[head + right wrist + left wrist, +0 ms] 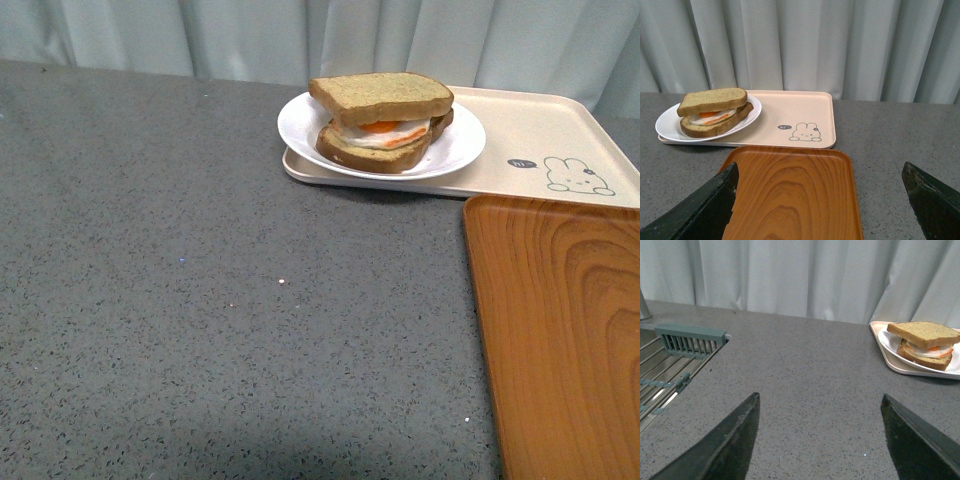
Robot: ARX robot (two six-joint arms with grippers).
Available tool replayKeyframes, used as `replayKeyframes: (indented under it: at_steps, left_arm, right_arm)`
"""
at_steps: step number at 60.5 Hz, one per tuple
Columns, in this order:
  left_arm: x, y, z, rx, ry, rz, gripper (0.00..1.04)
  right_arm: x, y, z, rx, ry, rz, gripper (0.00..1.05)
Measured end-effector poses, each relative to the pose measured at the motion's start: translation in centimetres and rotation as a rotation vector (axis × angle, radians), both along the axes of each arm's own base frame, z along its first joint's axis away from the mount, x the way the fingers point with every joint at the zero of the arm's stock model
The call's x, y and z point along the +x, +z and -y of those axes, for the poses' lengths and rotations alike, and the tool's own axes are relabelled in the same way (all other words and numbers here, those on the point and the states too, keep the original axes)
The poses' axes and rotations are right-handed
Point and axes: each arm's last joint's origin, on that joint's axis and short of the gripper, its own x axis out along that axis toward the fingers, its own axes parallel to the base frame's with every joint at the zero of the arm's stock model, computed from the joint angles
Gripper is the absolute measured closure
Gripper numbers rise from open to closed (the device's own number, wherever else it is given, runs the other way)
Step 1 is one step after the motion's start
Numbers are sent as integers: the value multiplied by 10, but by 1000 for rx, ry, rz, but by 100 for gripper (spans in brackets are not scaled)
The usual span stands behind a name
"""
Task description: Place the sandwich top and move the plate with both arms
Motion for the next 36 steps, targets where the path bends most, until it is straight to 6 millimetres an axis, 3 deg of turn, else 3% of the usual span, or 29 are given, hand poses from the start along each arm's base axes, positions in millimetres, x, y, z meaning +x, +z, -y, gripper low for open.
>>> replayKeyframes:
  at_steps: [9,36]
  left_arm:
    - [0,0,0,2,0,0,5]
    - [0,0,0,2,0,0,6]
  right_arm:
    - [0,0,0,0,0,0,9]
    - [0,0,0,0,0,0,9]
